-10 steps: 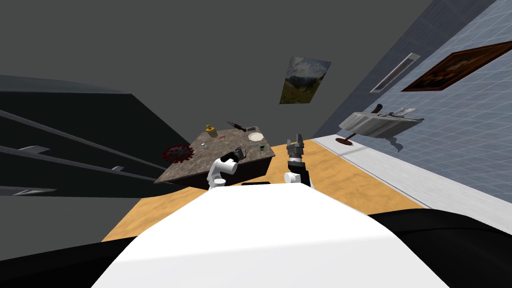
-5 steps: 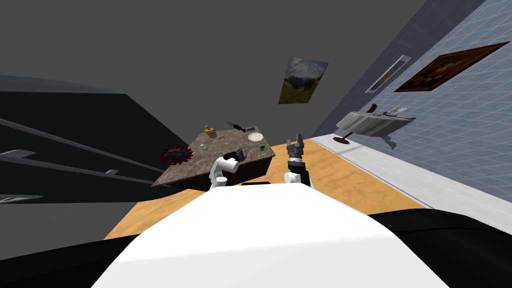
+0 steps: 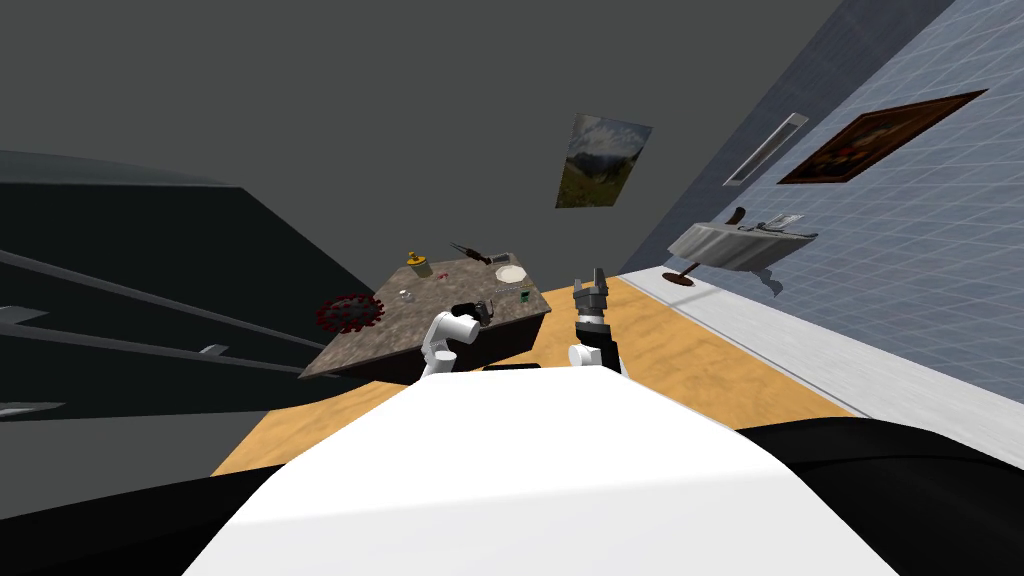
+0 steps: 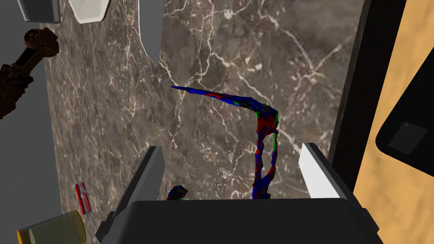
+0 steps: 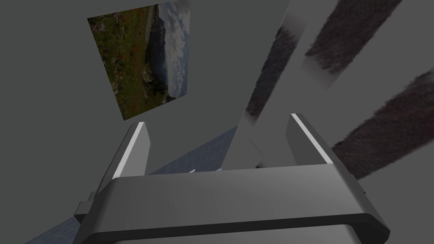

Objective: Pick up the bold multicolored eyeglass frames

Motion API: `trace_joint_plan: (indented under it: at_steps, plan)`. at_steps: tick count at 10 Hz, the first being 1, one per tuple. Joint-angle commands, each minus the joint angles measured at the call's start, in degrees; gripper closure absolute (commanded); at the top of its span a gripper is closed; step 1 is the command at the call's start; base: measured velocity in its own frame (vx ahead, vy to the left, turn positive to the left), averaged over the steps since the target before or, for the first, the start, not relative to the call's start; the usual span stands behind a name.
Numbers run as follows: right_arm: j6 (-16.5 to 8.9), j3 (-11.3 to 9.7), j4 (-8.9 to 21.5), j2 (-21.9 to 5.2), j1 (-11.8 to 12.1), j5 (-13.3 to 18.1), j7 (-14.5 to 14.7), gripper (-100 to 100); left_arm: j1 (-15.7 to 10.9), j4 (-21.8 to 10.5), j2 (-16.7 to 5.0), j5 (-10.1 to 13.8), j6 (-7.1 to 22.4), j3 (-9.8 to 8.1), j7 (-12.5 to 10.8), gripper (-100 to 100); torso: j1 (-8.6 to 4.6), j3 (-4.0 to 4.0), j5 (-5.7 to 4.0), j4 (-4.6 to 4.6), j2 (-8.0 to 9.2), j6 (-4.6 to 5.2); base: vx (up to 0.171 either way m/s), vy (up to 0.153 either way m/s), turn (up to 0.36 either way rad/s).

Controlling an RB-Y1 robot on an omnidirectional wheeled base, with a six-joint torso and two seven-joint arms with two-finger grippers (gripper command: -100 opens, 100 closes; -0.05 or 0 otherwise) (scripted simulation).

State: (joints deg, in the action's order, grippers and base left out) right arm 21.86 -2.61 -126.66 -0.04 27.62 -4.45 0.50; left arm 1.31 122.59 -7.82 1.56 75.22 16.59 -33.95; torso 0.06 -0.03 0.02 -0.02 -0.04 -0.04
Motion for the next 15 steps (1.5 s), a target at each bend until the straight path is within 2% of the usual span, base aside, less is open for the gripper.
trace_joint_plan:
  at_steps: [1,5,7,8,9,10,13,14,15]
  plan:
    - [0.0,0.0,0.0,0.0,0.0,0.0,0.0,0,-0.5,0.0,0.0,0.0,1.8,0.13,-0.3,-100,0.0,0.0,0.0,0.0,0.0,0.0,0.004,0.021,-0.027]
    - [0.0,0.0,0.0,0.0,0.0,0.0,0.0,0,-2.4,-0.7,-0.7,0.2,8.5,0.99,-1.9,-100,0.03,0.0,0.01,0.0,0.0,-0.01,0.003,0.027,-0.046]
    - [0.0,0.0,0.0,0.0,0.0,0.0,0.0,0,-2.9,-0.8,-1.0,0.2,10.4,1.23,-2.3,-100,0.0,0.01,0.0,0.0,0.01,-0.01,0.002,0.019,-0.023]
    - [0.0,0.0,0.0,0.0,0.0,0.0,0.0,0,-2.7,-0.9,-0.9,0.2,9.5,1.16,-2.2,-100,-0.02,0.01,0.0,0.0,0.01,-0.01,0.001,0.007,-0.004]
    - [0.0,0.0,0.0,0.0,0.0,0.0,0.0,0,-2.7,-0.9,-0.9,0.2,9.7,1.18,-2.2,0,-0.05,0.01,-0.01,0.0,0.02,-0.01,0.0,0.0,0.0]
    - [0.0,0.0,0.0,0.0,0.0,0.0,0.0,0,-2.8,-2.5,-0.7,0.2,8.3,0.87,-1.8,-100,-0.08,0.01,-0.01,0.0,0.02,-0.01,0.006,-0.003,0.001]
    - [0.0,0.0,0.0,0.0,0.0,0.0,0.0,0,-3.0,-5.7,-0.2,0.2,5.4,0.27,-1.0,-100,-0.13,-0.02,-0.03,-0.01,-0.04,-0.01,0.013,-0.01,0.001]
    - [0.0,0.0,0.0,0.0,0.0,0.0,0.0,0,-2.9,-5.1,-0.3,0.2,6.0,0.44,-1.2,-100,-0.13,-0.02,-0.03,-0.01,-0.04,-0.01,0.006,-0.004,0.001]
    - [0.0,0.0,0.0,0.0,0.0,0.0,0.0,0,-2.9,-5.2,-0.3,0.2,5.8,0.41,-1.1,100,-0.11,-0.01,-0.02,0.0,-0.01,-0.01,0.0,0.0,0.0]
